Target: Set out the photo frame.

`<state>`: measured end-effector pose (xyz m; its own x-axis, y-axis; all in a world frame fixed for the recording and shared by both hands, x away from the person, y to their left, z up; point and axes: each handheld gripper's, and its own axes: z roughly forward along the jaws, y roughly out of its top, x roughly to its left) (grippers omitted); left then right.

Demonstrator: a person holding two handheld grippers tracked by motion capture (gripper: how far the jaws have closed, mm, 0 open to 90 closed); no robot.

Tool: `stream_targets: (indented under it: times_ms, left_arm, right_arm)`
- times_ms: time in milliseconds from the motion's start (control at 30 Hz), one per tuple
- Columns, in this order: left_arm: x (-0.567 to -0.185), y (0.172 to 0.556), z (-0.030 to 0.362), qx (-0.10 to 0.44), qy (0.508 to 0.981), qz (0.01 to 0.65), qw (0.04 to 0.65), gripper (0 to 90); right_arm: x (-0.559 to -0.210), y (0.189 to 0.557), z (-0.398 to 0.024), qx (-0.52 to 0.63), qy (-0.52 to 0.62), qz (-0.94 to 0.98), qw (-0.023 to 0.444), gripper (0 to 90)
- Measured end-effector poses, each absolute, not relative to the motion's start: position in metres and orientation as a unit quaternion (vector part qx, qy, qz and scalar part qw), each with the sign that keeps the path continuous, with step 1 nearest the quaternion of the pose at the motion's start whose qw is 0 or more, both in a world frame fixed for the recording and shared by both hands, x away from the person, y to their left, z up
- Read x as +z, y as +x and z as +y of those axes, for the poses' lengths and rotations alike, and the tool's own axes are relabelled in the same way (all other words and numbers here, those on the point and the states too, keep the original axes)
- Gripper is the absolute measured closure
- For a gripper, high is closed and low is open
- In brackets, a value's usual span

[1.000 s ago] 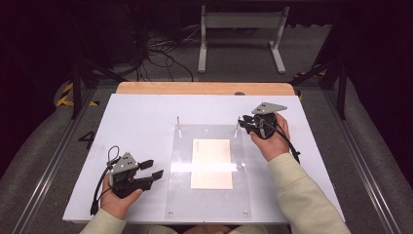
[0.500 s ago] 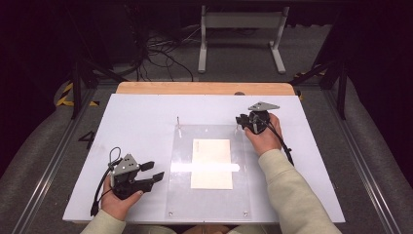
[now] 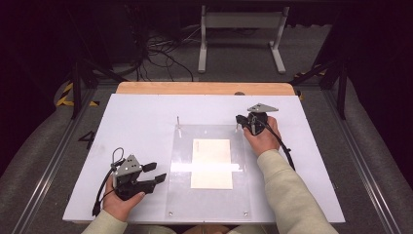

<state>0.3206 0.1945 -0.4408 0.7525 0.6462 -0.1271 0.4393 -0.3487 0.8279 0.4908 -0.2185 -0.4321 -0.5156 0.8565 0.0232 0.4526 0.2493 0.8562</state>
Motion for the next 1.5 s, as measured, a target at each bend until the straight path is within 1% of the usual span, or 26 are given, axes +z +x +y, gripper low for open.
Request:
stream_targets:
  times_ms: [400, 933, 1000, 1133, 1200, 1333, 1500]
  left_arm:
    - [-0.44, 0.319, 0.195, 0.113, 0.812, 0.332, 0.466, 43.4]
    - [-0.439, 0.321, 0.204, 0.121, 0.805, 0.337, 0.474, 40.9]
    - [-0.439, 0.32, 0.204, 0.126, 0.808, 0.33, 0.473, 39.4]
    - [-0.438, 0.317, 0.203, 0.146, 0.816, 0.3, 0.472, 32.6]
    - [-0.437, 0.316, 0.201, 0.143, 0.817, 0.284, 0.481, 31.0]
    - [-0.439, 0.314, 0.195, 0.156, 0.822, 0.258, 0.483, 20.9]
    - [-0.437, 0.311, 0.187, 0.195, 0.812, 0.232, 0.499, 11.0]
  right_arm:
    - [-0.439, 0.495, -0.221, 0.457, 0.448, 0.735, 0.226, 85.5]
    - [-0.446, 0.516, -0.232, 0.494, 0.456, 0.719, 0.175, 85.3]
    - [-0.446, 0.518, -0.231, 0.493, 0.46, 0.718, 0.171, 85.3]
    - [-0.449, 0.521, -0.234, 0.505, 0.467, 0.708, 0.159, 85.2]
    - [-0.45, 0.522, -0.234, 0.507, 0.469, 0.706, 0.158, 85.2]
    - [-0.452, 0.525, -0.233, 0.508, 0.477, 0.701, 0.151, 84.9]
    - [-0.455, 0.527, -0.232, 0.509, 0.483, 0.698, 0.143, 84.1]
